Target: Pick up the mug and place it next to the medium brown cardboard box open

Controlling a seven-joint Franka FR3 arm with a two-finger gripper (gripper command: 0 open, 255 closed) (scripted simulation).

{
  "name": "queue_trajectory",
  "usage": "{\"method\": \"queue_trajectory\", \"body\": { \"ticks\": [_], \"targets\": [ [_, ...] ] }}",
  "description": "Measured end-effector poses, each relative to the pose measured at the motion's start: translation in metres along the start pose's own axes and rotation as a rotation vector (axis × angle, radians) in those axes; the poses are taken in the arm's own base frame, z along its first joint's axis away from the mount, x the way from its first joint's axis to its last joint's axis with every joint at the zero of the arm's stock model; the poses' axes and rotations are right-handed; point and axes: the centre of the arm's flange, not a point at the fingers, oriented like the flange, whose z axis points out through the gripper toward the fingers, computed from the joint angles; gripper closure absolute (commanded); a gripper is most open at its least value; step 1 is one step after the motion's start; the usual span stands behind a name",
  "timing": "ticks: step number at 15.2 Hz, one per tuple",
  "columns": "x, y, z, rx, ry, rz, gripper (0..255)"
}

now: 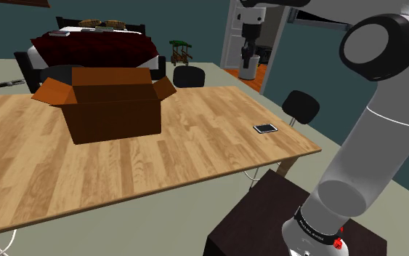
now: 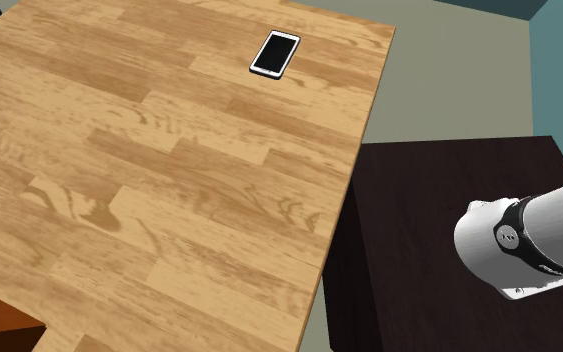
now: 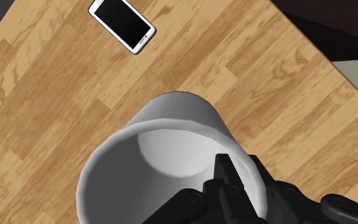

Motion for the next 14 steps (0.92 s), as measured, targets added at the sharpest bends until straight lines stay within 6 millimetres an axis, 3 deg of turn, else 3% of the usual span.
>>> {"method": "queue_trajectory", "body": {
  "ticks": [5, 14],
  "targets": [
    [0.037, -0.044, -0.007, 0.0, -0.001, -0.001, 255],
    [0.102, -0.144, -0.021, 0.0, -0.001, -0.001, 255]
  ]
}}
